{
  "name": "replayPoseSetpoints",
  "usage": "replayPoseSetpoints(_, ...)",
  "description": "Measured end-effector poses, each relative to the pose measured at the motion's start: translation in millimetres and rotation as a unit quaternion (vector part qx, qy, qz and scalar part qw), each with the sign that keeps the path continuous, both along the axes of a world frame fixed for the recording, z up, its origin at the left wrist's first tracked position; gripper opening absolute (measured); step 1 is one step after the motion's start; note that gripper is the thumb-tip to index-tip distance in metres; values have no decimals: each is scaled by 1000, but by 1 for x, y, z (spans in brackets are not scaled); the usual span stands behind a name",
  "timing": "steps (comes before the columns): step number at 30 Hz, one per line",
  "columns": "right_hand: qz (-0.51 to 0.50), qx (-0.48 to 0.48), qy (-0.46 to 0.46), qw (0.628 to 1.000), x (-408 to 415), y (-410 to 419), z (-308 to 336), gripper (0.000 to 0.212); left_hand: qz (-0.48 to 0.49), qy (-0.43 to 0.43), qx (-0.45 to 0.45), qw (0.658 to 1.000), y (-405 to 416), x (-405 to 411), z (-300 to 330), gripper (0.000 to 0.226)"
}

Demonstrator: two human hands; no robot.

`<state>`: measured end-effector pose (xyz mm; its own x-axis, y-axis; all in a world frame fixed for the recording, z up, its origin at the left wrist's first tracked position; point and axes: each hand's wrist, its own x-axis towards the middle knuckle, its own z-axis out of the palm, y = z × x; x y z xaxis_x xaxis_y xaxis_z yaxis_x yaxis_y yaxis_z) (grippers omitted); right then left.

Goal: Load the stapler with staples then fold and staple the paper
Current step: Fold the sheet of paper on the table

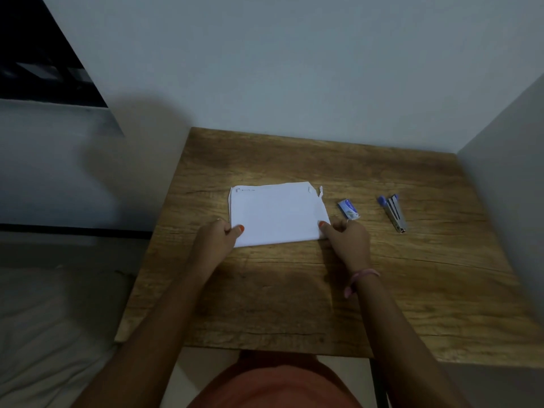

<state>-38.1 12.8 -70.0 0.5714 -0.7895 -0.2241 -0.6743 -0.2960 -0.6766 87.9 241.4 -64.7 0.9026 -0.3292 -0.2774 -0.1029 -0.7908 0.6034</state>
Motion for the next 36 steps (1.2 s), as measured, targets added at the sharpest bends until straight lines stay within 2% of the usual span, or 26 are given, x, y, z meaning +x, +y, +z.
replayPoseSetpoints(7,53,-70,-3,996,7,-2,-1,21,-4,-3,37,999,-6,6,-1,34)
replayPoseSetpoints(21,44,-78,64,994,20,-4,-9,27,-8,-15,59,998,-9,12,-1,31)
replayPoseSetpoints(36,32,-103,67,992,20,5,-11,32,19,-4,80,997,-14,13,2,33)
